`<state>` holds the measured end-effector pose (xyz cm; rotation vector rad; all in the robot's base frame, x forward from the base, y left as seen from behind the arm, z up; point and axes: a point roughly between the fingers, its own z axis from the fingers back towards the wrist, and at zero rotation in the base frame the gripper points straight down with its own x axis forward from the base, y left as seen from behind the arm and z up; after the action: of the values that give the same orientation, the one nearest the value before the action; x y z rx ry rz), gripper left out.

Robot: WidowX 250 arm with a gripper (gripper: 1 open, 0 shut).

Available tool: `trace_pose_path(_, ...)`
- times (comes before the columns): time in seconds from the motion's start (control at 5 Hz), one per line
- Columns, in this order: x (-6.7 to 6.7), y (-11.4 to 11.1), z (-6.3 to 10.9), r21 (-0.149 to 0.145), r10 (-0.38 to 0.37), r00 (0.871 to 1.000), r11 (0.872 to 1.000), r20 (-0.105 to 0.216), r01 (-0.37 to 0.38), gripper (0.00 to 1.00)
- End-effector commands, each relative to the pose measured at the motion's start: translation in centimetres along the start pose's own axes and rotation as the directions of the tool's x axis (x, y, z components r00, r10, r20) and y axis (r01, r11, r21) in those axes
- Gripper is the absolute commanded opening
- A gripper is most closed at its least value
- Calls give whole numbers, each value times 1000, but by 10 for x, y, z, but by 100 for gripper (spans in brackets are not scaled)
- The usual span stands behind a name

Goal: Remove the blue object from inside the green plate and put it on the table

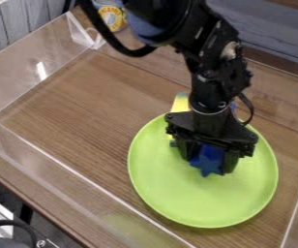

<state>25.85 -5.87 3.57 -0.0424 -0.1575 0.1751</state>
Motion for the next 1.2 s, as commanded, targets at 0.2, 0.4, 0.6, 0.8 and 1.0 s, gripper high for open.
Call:
trace_pose_path(0.2, -14, 28, -5, 39, 29, 1000, 999, -5, -29, 0)
trace_pose_path(0.4, -21, 26, 2, 50, 23, 1000, 998, -13, -22, 0)
trace_pose_path(0.6, -27, 23, 10, 60, 12, 1000, 998, -20, -11, 0)
trace_pose_path(0.8, -26, 29, 14, 68, -5, 1000, 998, -24, 6, 0)
trace_pose_path(1.0, -25, 34, 16, 69, -19, 999, 997, -27, 21, 0)
